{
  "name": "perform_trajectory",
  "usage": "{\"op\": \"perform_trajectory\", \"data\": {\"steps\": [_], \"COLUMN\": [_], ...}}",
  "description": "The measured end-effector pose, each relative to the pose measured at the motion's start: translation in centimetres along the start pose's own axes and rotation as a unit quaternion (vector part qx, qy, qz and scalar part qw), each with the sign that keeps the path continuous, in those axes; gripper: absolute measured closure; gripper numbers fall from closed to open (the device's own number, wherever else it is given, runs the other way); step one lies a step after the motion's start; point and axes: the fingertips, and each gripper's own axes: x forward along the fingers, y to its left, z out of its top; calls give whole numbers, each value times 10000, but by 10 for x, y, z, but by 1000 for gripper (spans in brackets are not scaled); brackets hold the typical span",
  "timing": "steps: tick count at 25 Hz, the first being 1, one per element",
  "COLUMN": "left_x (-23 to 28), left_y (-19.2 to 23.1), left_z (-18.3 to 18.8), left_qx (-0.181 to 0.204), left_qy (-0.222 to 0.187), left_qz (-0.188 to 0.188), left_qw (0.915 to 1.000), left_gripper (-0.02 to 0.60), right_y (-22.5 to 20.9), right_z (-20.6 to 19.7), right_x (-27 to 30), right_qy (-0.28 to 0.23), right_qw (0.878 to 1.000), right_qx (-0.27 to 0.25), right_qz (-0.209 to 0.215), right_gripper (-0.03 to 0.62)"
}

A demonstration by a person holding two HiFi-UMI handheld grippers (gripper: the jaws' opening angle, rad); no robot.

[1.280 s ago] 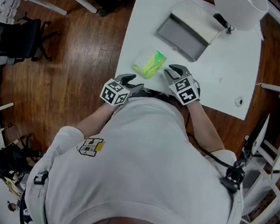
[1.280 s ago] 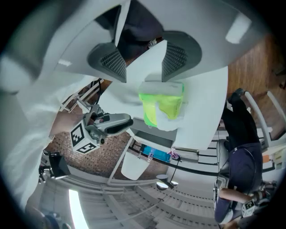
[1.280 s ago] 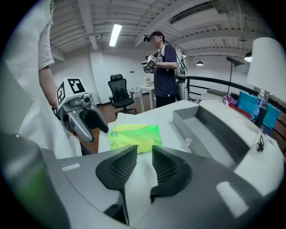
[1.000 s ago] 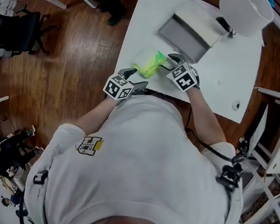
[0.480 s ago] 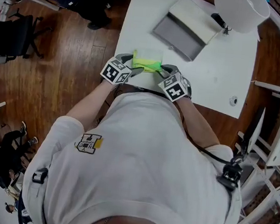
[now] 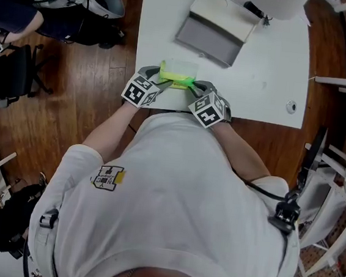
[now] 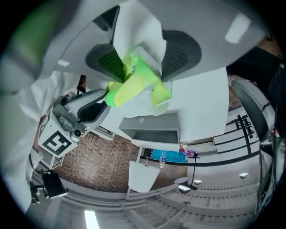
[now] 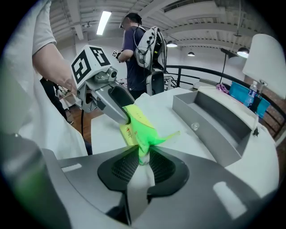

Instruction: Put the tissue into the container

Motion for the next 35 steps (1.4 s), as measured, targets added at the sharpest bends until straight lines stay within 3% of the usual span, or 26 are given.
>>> {"op": "perform_trajectory", "data": {"steps": [8,14,21,27,35], "left_x": [-11,-9,20,54,89], "left_y": [-9,-9,0,14,28], "left_z": [45,116,183,212,186], "left_qx": [619,1144,1451,1552,1440], "left_qy": [-346,-820,-985,-727,25], "left_qz": [-182,-410,-441,-437,-652], "left_qw": [9973,9892,9835,9842,9874], "left_gripper": [325,325,325,325,325], "right_y": [-16,-61,-126,-171,-174], "right_z": [15,41,54,52,28], "right_x": [-31,-68,-86,-76,-38], "right_qy": [-300,-549,-617,-412,67], "right_qw": [9977,9876,9793,9803,9867], "right_qx": [228,404,453,622,863], "right_qz": [-566,-1417,-1872,-1827,-1374], "right_gripper": [539,542,543,542,540]}}
